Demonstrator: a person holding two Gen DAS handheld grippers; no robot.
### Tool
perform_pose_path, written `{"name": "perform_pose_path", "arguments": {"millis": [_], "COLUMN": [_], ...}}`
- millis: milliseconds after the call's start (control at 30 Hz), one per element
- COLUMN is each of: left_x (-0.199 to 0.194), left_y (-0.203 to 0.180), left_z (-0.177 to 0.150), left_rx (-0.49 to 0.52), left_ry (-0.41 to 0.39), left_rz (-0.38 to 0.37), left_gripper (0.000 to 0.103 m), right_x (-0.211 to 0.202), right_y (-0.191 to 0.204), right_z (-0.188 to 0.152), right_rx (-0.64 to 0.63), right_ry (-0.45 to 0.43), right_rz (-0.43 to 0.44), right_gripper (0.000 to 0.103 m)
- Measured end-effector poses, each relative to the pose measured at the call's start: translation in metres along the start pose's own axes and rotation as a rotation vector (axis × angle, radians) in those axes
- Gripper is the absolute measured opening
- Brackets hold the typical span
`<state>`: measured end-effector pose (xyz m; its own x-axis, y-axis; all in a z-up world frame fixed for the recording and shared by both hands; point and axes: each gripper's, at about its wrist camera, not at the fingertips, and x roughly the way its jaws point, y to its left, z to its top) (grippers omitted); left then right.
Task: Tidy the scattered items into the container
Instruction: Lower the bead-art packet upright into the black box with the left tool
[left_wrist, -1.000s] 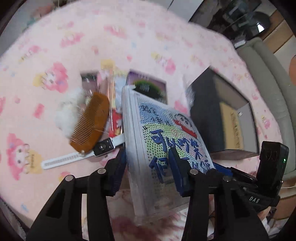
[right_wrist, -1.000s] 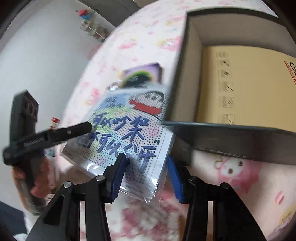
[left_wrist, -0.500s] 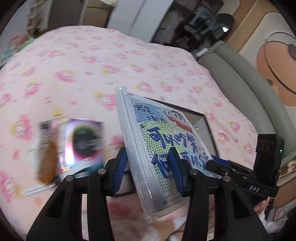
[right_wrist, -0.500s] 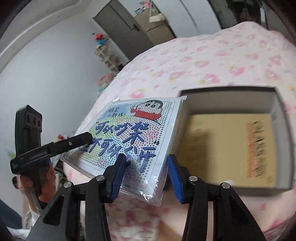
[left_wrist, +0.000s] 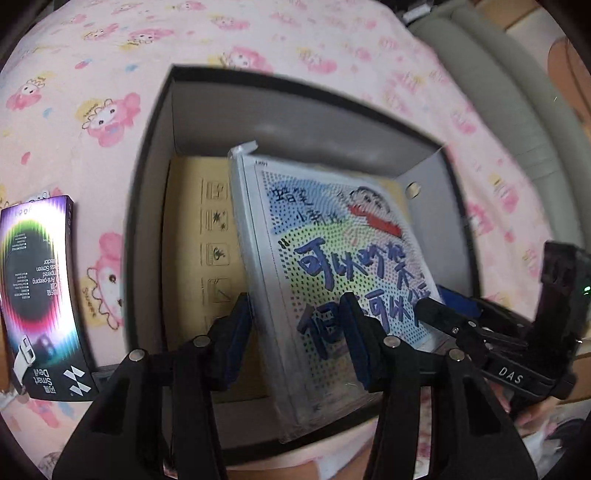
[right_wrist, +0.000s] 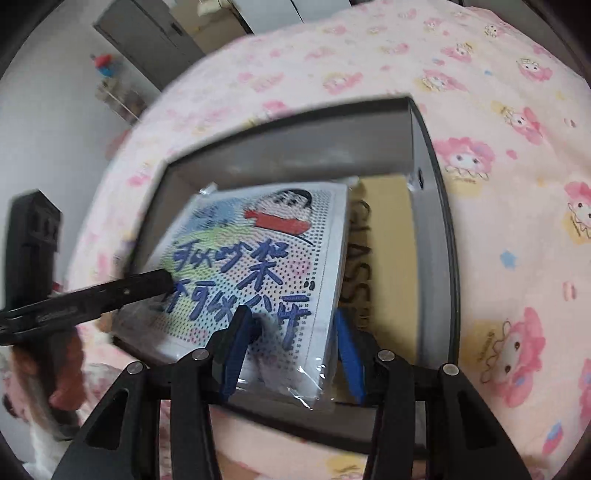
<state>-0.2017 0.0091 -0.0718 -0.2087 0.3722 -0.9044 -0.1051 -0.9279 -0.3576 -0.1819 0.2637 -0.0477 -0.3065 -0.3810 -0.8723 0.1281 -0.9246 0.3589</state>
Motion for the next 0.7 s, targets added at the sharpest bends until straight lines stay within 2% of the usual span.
{"name": "perform_pose_path", "arguments": {"millis": [67, 167, 233, 333, 400, 467, 533, 633, 700], "left_x": [0.005, 0.008, 0.006, 0.000, 0.007, 0.028, 0.043, 0.038, 0.032], "left_y": [-0.004, -0.005, -0.004, 0.001, 0.000, -0.010, -0.018, -0.013, -0.008], "left_z": [-0.002, 0.000, 0.004, 0.012, 0.016, 0.013, 0.003, -0.003, 0.002], "left_rx": [0.012, 0.000, -0.020, -0.070, -0.115, -0.114, -0.083, -0.114, -0.151], "left_ry": [0.005, 0.034, 0.054, 0.035, 0.020, 0.084, 0.142, 0.104, 0.066], "left_rz": [0.035, 0.037, 0.014, -0.018, 0.021, 0.066, 0.041, 0.063, 0.061], "left_gripper": [0.051, 0.053, 0.054, 0.054, 0.052, 0.052, 0.052, 0.052, 0.052], "right_x": [0.017, 0.026, 0.025, 0.018, 0.013, 0.005, 0.011, 0.012, 0.026], "right_y": [0.003, 0.008, 0.006, 0.006, 0.006, 0.010, 0.012, 0.010, 0.007], "right_z": [0.002, 0.005, 0.007, 0.013, 0.024, 0.025, 0.034, 0.024, 0.024], "right_rx": [-0.024, -0.047, -0.041, -0.026, -0.015, -0.006, -0.001, -0.008, -0.003], "right_ry": [0.023, 0.024, 0.026, 0.003, -0.017, -0.040, -0.030, 0.010, 0.024], "right_rz": [-0.047, -0.089, -0.072, -0.048, -0.046, -0.077, -0.098, -0.010, -0.020], "right_gripper": [0.042, 0.042, 0.042, 0.042, 0.042, 0.042, 0.042, 0.042, 0.042]}}
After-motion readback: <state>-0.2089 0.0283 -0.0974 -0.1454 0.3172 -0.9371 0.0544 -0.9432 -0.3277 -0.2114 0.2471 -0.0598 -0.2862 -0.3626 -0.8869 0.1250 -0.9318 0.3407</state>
